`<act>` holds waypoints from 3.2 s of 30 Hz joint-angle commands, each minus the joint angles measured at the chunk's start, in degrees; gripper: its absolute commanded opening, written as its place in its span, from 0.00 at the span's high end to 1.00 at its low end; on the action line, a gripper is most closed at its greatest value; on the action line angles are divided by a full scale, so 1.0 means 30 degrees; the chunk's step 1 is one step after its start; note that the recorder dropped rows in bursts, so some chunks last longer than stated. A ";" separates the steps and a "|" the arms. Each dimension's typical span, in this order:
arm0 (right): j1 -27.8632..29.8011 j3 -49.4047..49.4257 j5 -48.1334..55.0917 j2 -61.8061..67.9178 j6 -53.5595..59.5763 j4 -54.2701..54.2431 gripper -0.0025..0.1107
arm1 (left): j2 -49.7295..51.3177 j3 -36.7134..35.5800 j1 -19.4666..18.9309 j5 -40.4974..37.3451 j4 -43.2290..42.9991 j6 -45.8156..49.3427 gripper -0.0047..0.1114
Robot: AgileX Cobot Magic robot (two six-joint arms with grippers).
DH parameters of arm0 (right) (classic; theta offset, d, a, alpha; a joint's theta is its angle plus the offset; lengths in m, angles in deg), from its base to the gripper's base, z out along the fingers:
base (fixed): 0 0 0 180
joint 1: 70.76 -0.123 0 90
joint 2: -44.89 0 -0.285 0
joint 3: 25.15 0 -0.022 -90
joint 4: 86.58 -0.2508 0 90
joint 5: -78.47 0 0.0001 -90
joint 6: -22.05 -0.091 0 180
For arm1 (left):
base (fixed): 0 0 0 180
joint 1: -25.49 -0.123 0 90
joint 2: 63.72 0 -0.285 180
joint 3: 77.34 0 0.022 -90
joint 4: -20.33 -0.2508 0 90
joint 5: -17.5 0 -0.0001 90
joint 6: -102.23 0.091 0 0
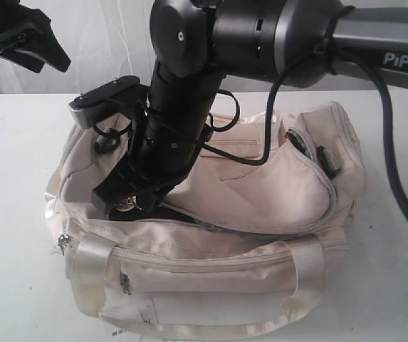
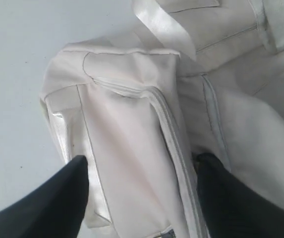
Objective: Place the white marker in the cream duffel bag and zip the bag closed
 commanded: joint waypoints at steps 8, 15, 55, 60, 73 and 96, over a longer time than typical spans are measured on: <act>0.0130 0.0099 -0.0327 -0.0260 0.0037 0.0308 0.98 | -0.0408 -0.4227 0.2893 -0.1736 -0.2875 -0.3088 0.39; 0.0229 0.0099 -0.0585 -0.0260 0.0037 0.0314 0.98 | -0.0408 -0.6370 0.3352 -0.1736 -0.3490 -0.4359 0.40; 0.0229 0.2852 0.2514 -0.2559 -0.0141 -0.2026 0.97 | -0.0408 -0.6848 0.3317 0.2777 -0.2325 -0.2268 0.55; 0.0229 0.2852 0.2514 -0.2559 -0.0141 -0.2026 0.81 | -0.0408 -0.4634 0.3317 0.0781 -0.2325 0.0343 0.36; 0.0229 0.2817 0.2514 -0.2815 0.2185 -0.1025 0.79 | -0.1484 -0.4166 0.3317 -0.1736 0.1772 0.9101 0.36; -0.2916 0.2817 0.0335 -0.2464 0.6007 0.2216 0.59 | -0.7023 -1.2119 0.3317 0.0102 0.1769 1.4138 0.52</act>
